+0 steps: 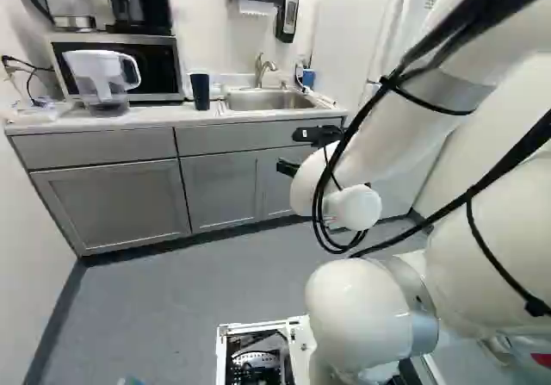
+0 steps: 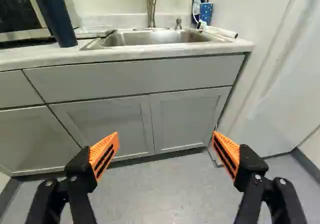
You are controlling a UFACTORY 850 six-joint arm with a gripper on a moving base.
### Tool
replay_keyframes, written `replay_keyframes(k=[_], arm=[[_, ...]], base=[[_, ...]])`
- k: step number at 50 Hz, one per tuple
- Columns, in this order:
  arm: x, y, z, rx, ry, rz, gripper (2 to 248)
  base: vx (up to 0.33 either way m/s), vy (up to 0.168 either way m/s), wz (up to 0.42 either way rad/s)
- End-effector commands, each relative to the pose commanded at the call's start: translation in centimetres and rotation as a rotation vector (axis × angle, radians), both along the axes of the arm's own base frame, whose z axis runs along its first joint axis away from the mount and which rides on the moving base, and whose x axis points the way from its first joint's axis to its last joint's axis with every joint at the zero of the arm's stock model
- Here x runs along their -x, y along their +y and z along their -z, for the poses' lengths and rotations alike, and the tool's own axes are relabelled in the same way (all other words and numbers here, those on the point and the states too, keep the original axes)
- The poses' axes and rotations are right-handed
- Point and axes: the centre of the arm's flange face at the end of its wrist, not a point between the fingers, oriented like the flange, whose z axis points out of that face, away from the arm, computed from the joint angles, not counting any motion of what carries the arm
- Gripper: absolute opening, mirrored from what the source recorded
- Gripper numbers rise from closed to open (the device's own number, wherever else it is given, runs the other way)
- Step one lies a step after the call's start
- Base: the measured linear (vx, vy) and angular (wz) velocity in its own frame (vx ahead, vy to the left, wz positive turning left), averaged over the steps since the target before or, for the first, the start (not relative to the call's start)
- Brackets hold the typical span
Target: Rinse the cup and place it in the tray
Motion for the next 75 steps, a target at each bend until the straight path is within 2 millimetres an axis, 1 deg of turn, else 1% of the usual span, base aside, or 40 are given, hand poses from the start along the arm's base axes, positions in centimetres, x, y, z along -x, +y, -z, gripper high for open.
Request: replay_keyframes(k=[13,41,75], arm=[[-1.0,0.0,-0.8,0.000,-0.018,0.000,247],[-6.1,0.0,-3.9,0.000,-0.079,0.000,247],[-10.7,0.0,-7.5,0.000,-0.158,0.000,247]], base=[[0.000,0.000,0.000],[0.000,0.000,0.000],[0.000,0.000,0.000]])
